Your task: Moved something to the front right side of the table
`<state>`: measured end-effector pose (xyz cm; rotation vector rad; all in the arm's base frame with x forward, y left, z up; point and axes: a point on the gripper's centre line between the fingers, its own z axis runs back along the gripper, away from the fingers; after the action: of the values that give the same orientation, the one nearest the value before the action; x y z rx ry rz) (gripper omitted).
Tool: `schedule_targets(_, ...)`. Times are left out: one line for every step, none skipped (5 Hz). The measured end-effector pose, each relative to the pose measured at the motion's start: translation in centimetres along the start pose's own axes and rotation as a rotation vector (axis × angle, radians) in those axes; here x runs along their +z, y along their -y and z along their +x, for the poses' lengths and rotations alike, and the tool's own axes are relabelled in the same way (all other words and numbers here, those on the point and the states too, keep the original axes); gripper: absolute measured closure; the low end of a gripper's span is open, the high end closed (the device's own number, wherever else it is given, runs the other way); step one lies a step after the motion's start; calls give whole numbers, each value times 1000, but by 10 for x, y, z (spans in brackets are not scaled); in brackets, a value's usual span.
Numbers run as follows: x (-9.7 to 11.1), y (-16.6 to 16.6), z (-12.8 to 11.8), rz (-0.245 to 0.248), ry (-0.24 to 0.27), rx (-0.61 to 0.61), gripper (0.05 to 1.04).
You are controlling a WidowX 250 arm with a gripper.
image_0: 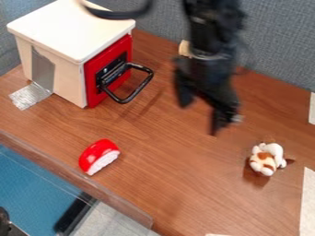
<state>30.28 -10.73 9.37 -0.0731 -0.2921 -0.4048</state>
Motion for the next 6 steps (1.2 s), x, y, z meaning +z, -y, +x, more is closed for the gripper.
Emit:
schedule_targets(-18,28,25,-18,-1,-43,83)
schedule_targets(-38,38,34,-8,-17,-44,82)
schedule_targets(-58,47,46,29,-29,-62,82)
schedule_targets(-77,48,46,40,-67,-64,82)
schedule_targets(-91,49,46,37,-84,-54,82)
schedule_targets(-100,51,52,30,-81,-22,82)
